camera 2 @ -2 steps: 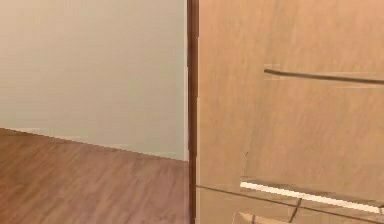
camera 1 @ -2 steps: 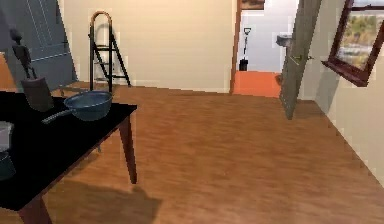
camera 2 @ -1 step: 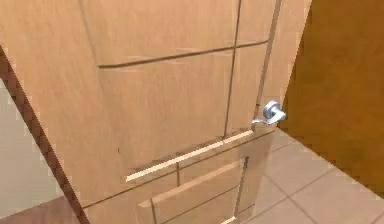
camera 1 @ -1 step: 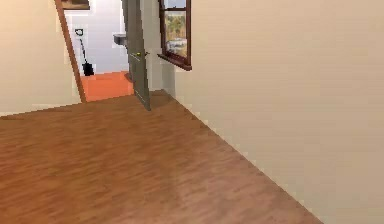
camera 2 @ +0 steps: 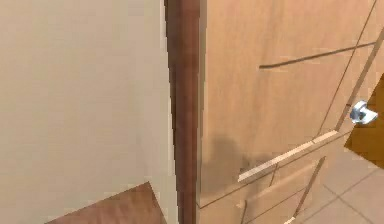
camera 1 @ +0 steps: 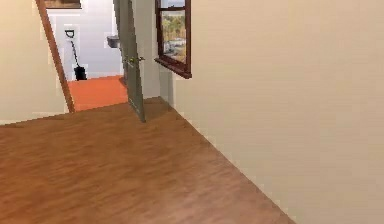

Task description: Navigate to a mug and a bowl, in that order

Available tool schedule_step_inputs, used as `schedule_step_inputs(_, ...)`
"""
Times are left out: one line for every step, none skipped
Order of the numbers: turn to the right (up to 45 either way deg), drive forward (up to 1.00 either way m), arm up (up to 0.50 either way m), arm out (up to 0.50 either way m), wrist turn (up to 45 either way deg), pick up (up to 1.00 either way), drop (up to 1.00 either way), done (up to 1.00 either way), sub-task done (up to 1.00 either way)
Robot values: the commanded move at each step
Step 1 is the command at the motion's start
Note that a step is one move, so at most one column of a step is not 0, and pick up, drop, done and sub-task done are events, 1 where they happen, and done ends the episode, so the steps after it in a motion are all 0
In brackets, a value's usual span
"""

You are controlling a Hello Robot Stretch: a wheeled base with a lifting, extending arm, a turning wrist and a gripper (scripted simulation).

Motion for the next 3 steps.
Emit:
schedule_step_inputs(-45.0, 0.0, 0.0, 0.0, 0.0, 0.0, 0.0, 0.0, 0.0)
schedule_step_inputs(-33.0, 0.0, 0.0, 0.0, 0.0, 0.0, 0.0, 0.0, 0.0)
schedule_step_inputs(-3.0, 0.0, 0.0, 0.0, 0.0, 0.0, 0.0, 0.0, 0.0)
